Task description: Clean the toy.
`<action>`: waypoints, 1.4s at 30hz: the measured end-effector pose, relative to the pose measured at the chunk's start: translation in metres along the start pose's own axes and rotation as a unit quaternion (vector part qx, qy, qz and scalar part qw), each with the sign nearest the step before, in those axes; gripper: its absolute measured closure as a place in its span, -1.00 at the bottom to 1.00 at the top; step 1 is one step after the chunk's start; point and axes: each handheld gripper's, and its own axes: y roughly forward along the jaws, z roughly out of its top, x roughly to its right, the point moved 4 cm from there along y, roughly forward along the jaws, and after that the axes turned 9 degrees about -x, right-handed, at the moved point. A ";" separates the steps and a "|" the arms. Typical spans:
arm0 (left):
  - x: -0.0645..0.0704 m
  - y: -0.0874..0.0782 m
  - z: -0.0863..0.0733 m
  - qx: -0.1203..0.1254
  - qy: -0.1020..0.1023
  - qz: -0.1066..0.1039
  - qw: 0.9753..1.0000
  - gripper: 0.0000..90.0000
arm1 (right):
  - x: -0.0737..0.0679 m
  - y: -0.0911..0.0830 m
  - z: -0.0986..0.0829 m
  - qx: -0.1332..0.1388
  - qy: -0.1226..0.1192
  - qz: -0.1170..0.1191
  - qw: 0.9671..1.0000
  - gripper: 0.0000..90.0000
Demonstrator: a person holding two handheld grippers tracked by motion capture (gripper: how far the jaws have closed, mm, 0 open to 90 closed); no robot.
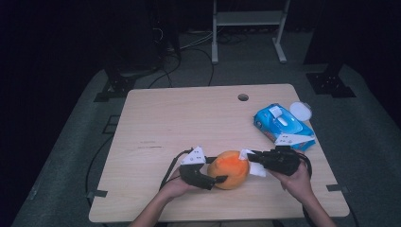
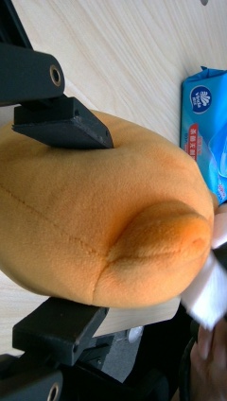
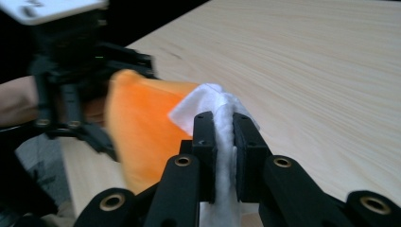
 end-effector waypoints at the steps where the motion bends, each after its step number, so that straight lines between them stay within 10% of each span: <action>1: 0.000 0.000 0.000 -0.001 0.001 0.001 1.000 -0.43 | -0.004 0.002 0.002 -0.002 -0.008 0.003 1.000 0.79; 10: -0.008 -0.006 -0.003 0.006 -0.020 0.002 1.000 -0.43 | 0.014 0.010 -0.011 -0.037 0.003 -0.035 0.999 0.79; 16: -0.014 -0.005 -0.002 0.021 -0.058 0.008 0.998 -0.44 | -0.014 0.011 0.001 -0.020 -0.025 0.010 0.999 0.79; 21: -0.006 -0.003 -0.001 0.013 -0.038 0.014 0.999 -0.48 | -0.038 0.015 0.007 -0.021 -0.076 0.014 0.997 0.78; 26: 0.005 0.002 0.003 -0.002 0.002 0.026 1.000 -0.53 | -0.025 0.011 0.006 -0.010 -0.049 0.005 0.999 0.78; 34: 0.022 0.012 0.006 -0.019 0.055 0.043 0.997 -0.56 | -0.049 0.017 0.017 0.001 -0.079 0.031 0.996 0.78; 40: 0.021 0.010 0.004 -0.011 0.060 0.028 0.998 -0.56 | -0.015 0.011 0.009 -0.001 -0.041 -0.011 0.999 0.78; 42: 0.019 0.007 0.005 0.017 0.038 -0.008 0.999 -0.57 | -0.004 0.009 0.004 -0.003 -0.015 -0.003 1.000 0.78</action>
